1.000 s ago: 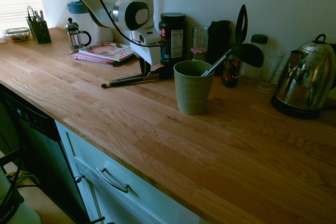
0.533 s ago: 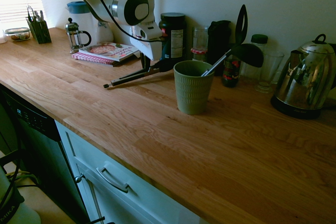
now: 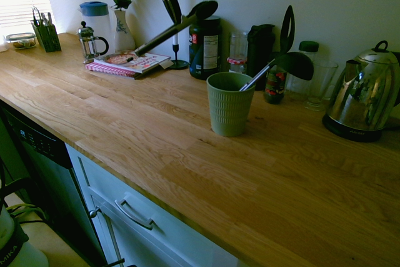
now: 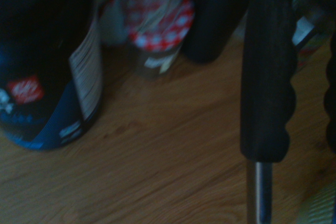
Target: Put the tongs back in the holder
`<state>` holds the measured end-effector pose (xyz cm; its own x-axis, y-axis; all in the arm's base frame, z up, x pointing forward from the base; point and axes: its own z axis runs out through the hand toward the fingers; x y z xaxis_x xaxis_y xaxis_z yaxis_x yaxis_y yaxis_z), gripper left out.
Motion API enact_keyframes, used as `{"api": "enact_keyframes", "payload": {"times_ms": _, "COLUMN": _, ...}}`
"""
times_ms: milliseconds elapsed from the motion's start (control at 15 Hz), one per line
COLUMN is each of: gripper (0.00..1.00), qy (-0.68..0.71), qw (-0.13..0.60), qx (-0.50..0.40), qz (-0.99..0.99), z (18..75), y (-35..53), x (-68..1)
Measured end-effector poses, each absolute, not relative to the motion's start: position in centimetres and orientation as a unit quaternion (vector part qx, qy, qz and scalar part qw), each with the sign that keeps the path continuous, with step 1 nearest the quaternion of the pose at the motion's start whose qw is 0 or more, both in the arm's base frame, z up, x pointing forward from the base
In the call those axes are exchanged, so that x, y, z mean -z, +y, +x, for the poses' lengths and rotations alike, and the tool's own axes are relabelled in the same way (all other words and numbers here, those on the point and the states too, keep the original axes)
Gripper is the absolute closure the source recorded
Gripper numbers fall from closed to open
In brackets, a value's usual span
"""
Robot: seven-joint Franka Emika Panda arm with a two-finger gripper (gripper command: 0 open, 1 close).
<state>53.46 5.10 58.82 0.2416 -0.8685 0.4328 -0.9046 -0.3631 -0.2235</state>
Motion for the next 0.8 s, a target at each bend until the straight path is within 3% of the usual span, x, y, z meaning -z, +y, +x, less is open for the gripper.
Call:
{"api": "enact_keyframes", "payload": {"times_ms": 267, "gripper": 1.0, "qy": -0.587, "qw": 0.071, "qx": -0.354, "qz": 0.725, "z": 51.4, "y": -0.3, "x": -63.2}}
{"api": "enact_keyframes", "payload": {"times_ms": 600, "gripper": 1.0, "qy": -0.604, "qw": 0.082, "qx": -0.469, "qz": 0.64, "z": 50.2, "y": -6.3, "x": -59.7}}
{"api": "enact_keyframes", "payload": {"times_ms": 800, "gripper": 1.0, "qy": -0.612, "qw": 0.081, "qx": -0.476, "qz": 0.626, "z": 49.9, "y": -8.6, "x": -57.6}}
